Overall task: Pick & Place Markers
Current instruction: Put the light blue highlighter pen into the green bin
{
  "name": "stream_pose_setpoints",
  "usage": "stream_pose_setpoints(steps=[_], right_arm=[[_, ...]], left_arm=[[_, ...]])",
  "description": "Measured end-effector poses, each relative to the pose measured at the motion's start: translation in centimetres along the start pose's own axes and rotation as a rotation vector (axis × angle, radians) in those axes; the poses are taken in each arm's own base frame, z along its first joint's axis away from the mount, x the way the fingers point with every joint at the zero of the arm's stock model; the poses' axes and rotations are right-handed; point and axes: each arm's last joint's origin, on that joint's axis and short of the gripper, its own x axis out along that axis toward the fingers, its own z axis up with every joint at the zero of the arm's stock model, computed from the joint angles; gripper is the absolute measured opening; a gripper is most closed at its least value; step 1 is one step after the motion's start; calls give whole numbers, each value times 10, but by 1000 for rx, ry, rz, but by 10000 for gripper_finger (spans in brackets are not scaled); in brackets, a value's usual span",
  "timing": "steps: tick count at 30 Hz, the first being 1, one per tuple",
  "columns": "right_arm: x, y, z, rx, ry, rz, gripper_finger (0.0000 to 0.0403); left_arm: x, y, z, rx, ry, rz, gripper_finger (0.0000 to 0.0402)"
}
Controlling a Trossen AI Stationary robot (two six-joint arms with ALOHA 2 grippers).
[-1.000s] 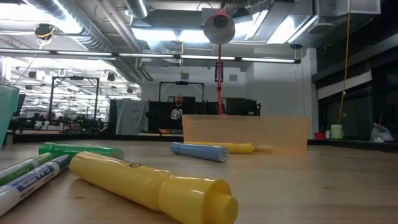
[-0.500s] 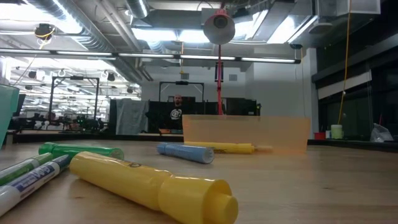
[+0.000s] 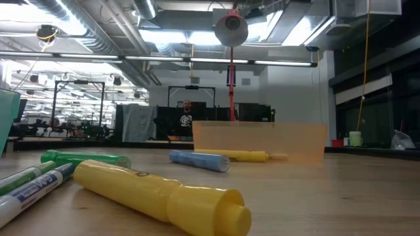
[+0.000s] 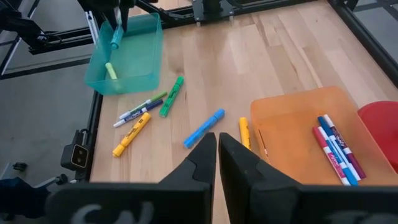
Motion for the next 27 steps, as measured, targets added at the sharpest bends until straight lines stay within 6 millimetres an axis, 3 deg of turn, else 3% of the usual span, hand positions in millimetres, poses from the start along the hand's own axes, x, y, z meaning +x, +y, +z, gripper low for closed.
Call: stream_pose_setpoints(steps=[6, 27], right_arm=[[0, 0, 0, 5, 0, 0, 21], [0, 0, 0, 5, 0, 0, 21]], left_arm=[[9, 2, -4, 1, 47, -25, 57], [11, 2, -3, 26, 53, -18, 57]])
